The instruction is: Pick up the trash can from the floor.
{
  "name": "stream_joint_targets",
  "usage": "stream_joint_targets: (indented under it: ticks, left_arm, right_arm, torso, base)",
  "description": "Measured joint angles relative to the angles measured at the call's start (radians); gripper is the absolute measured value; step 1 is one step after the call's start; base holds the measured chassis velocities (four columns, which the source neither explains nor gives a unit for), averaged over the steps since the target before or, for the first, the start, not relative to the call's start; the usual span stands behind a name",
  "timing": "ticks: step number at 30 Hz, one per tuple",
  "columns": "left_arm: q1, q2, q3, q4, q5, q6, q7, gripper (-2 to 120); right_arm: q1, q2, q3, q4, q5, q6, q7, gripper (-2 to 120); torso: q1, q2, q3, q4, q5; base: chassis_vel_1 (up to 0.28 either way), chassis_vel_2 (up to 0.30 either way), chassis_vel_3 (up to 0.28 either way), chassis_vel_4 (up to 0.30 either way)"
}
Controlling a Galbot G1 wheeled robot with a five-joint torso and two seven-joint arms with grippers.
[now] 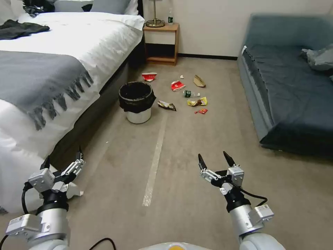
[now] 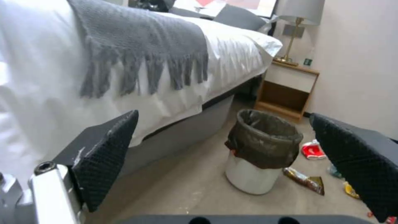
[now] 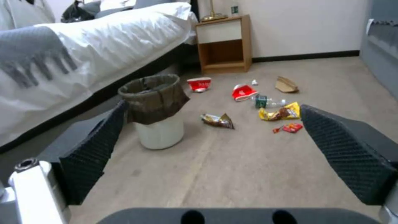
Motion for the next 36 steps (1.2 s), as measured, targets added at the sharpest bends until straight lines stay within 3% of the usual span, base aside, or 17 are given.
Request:
stream_joint_targets:
  ticks: [36]
  left_arm:
    - [-0.003,0.003,0.000,0.026,0.001,0.000,0.001,100]
  right_arm:
    - [0.001,0.006,0.000,-0.005,-0.011,-0.002,0.001,100]
  torso:
    - [0.000,0.000,0.000,0.0000,0.0000]
  base:
    - [-0.136,0.136,0.133,-0.137]
